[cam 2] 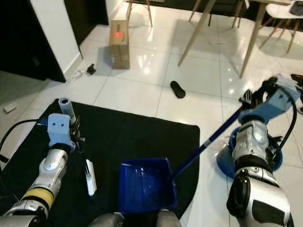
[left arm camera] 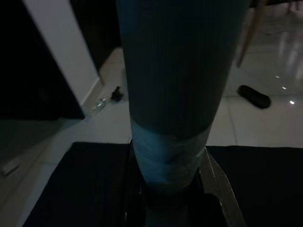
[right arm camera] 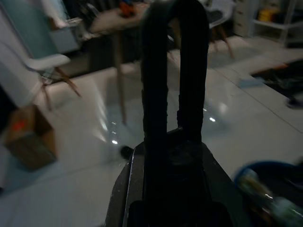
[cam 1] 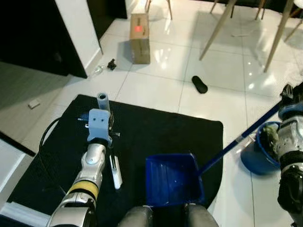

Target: Sweep floor

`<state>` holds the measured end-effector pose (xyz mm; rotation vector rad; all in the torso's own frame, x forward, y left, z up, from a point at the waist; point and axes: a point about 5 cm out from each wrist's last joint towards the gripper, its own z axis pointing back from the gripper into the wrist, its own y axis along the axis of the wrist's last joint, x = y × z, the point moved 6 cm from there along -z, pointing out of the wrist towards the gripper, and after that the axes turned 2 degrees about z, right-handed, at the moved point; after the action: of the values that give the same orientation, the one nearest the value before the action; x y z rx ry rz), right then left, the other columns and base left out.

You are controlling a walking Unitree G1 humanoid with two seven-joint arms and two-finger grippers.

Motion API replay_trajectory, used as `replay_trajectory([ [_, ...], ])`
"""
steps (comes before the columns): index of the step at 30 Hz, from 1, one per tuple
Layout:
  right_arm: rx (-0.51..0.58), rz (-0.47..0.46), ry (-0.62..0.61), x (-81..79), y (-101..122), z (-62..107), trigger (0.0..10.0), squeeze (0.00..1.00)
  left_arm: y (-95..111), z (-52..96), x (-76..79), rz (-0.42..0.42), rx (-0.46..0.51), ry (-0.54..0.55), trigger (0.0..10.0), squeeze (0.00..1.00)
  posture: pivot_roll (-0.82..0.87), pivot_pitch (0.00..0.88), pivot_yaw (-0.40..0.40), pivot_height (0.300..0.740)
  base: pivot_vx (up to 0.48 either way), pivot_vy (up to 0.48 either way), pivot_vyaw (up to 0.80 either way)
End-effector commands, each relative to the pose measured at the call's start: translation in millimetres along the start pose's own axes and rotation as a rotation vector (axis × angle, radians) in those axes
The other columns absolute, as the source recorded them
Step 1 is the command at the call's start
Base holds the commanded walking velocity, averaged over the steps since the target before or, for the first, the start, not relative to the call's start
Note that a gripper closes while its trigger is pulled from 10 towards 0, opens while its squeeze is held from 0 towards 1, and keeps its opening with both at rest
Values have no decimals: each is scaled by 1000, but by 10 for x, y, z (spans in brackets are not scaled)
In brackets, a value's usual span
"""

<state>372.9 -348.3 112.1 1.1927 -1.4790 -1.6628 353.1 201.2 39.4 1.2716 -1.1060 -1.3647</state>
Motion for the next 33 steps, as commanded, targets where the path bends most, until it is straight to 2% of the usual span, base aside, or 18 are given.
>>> replay_trajectory([
  [1, -5, -19, -31, 69, -22, 15, 10000, 0, 54, -17, 34, -2, 26, -15, 10000, 0, 62, 0, -18, 740, 0, 0, 0],
  [3, -13, -20, -37, 88, -55, 33, 10000, 0, 49, -17, 37, 1, 23, -16, 10000, 0, 63, 0, -18, 740, 0, 0, 0],
  [4, -38, -19, -43, 111, -148, 77, 10000, 0, 25, -14, 54, 5, 12, -23, 10000, 0, 60, 0, -18, 740, 0, 0, 0],
  [6, -38, -19, -43, 111, -148, 77, 10000, 0, 25, -14, 54, 5, 12, -23, 10000, 0, 60, 0, -18, 740, 0, 0, 0],
  [9, -140, -43, -60, 148, -520, 266, 10000, 0, -64, 2, 133, 8, -28, -50, 10000, 0, 67, 0, -20, 740, 0, 0, 0],
  [11, -140, -43, -60, 148, -520, 266, 10000, 0, -64, 2, 133, 8, -28, -50, 10000, 0, 67, 0, -20, 740, 0, 0, 0],
  [13, -187, -63, -62, 151, -696, 371, 10000, 0, -119, 20, 162, 5, -51, -59, 10000, 0, 73, 0, -18, 740, 0, 0, 0],
  [16, -213, -71, -75, 194, -805, 456, 10000, 0, -198, 66, 155, -6, -78, -60, 10000, 0, 75, 0, -14, 740, 0, 303, 0],
  [22, -220, -74, -88, 241, -836, 491, 10000, 0, -216, 92, 112, -12, -79, -57, 10000, 0, 83, 0, -17, 740, 0, 480, 0],
  [25, -224, -75, -87, 226, -847, 492, 10000, 0, -155, 84, 82, -18, -45, -55, 10000, 0, 88, 0, -19, 740, 0, 0, 0],
  [33, -255, -78, -64, 125, -951, 540, 10000, 0, -166, 93, 101, 12, -46, -61, 10000, 0, 93, 0, -25, 740, 0, 0, 0],
])
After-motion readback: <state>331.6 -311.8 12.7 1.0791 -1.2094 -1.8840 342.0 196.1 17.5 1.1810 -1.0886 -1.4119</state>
